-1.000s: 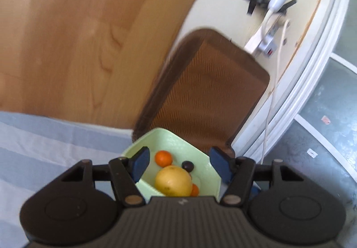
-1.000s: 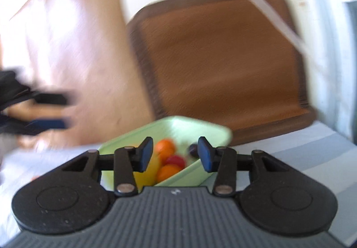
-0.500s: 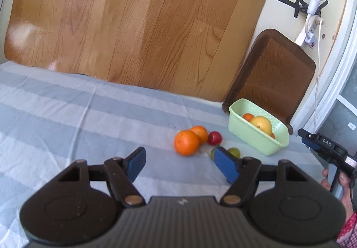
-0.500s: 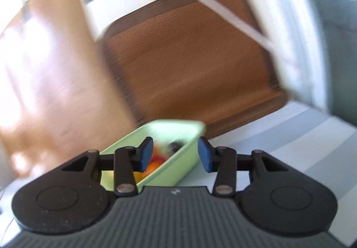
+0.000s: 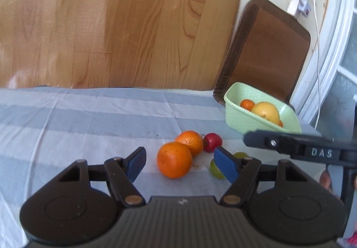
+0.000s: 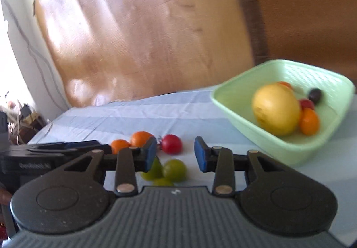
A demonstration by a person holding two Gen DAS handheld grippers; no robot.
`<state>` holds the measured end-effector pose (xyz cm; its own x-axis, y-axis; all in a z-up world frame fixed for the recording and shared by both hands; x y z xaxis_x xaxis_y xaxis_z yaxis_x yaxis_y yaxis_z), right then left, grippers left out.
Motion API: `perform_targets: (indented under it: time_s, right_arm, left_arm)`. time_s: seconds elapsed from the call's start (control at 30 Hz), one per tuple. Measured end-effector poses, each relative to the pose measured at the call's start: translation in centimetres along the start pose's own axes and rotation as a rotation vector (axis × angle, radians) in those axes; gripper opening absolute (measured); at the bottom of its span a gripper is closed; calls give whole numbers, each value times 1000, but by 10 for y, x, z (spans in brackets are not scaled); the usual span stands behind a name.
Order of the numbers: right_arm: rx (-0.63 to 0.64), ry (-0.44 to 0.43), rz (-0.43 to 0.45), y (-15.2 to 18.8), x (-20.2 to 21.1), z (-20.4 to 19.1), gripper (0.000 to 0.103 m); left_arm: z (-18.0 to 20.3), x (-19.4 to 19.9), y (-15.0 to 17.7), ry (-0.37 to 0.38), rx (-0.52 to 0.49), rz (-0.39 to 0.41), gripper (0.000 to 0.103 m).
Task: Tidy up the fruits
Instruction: 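Grasp an orange with left tool while right tool grasps another orange, drop both in basket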
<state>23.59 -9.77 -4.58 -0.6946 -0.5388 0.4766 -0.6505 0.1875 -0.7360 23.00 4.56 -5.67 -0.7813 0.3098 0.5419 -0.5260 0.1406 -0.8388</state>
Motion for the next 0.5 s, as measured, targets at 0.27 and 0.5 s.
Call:
perform_targets:
  time_s: [0.27,0.5]
  right_arm:
    - [363,-23,-66,9,-27,-47,40]
    - [537,-7,-145,21,-64,-64,44]
  left_arm:
    - [-10,-6,13,53,26,-14,38]
    - [-31,25,29,63,142,16,37]
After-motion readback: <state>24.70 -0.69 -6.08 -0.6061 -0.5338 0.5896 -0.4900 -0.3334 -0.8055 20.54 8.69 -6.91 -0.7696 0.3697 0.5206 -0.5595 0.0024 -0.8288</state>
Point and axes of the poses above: each gripper's, at about its wrist camera, not at the fingertips, and x roughly against the way its jaws point, z to its right, y to its underside, the point moved 9 cm from there along -x, roughly the way its jaws point, and after that the axes turned 12 degrees about -x, right-handed, at the moved point
